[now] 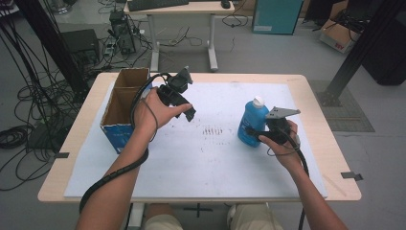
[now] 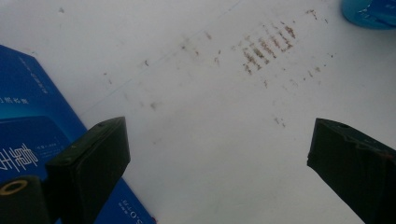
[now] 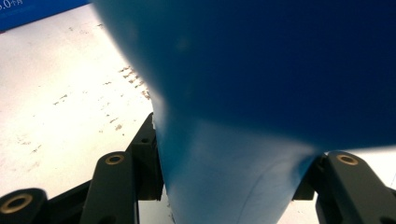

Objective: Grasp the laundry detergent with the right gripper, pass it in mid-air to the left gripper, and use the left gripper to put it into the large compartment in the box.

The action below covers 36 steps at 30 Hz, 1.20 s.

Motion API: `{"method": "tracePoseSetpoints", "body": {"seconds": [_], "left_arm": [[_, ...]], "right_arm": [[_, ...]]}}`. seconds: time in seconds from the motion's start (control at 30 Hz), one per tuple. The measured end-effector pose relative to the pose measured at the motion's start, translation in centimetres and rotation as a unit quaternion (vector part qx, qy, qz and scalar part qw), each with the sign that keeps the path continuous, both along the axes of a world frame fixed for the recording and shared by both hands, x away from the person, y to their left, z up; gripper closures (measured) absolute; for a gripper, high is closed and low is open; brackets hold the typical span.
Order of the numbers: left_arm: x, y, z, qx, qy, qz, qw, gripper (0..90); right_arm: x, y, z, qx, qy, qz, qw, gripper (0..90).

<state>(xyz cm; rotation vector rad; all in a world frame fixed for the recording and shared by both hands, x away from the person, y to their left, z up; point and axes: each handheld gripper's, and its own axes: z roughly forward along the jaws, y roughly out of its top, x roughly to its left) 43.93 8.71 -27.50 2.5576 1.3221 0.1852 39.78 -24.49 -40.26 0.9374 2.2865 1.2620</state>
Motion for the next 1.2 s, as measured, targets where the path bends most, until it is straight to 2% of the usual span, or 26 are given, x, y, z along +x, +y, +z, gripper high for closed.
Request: {"method": "tracePoseSetpoints", "body": {"seconds": [0.2, 0.43, 0.5, 0.63, 0.8, 0.83, 0.9, 1.0, 1.2], "left_arm": [[-0.1, -0.1, 0.2, 0.001, -0.002, -0.003, 1.0000, 5.9], [-0.2, -0.3, 0.6, 0.004, -0.003, -0.016, 0.9999, 5.8], [-0.2, -0.3, 1.1, 0.017, 0.001, -0.041, 0.9990, 5.8], [-0.2, -0.3, 2.2, 0.032, -0.001, -0.068, 0.9972, 6.1], [-0.2, -0.1, 3.8, 0.046, -0.007, -0.111, 0.9927, 5.8], [-0.2, 0.0, 4.1, 0.047, -0.005, -0.116, 0.9921, 6.1], [-0.1, 0.1, 4.7, 0.057, -0.004, -0.133, 0.9894, 5.4], [0.0, 0.2, 5.4, 0.058, -0.001, -0.152, 0.9867, 5.1], [0.3, 0.1, 6.4, 0.075, 0.005, -0.194, 0.9780, 4.9]], "right_arm": [[0.1, 0.0, 0.0, -0.001, 0.000, 0.002, 1.0000, 44.2], [0.2, 0.1, 0.5, -0.004, 0.014, 0.005, 0.9999, 44.2], [0.4, 0.2, 0.8, -0.005, 0.016, 0.007, 0.9998, 44.2], [0.9, 0.3, 1.7, -0.004, 0.021, 0.013, 0.9997, 44.2], [1.8, 0.7, 2.7, -0.002, 0.030, 0.022, 0.9993, 44.2], [2.0, 0.9, 2.9, -0.002, 0.029, 0.026, 0.9993, 44.2], [2.4, 1.2, 3.4, -0.004, 0.034, 0.033, 0.9989, 44.2], [2.9, 1.9, 4.0, -0.003, 0.041, 0.045, 0.9981, 44.2], [3.9, 3.8, 5.1, -0.009, 0.045, 0.075, 0.9961, 44.1]]}}
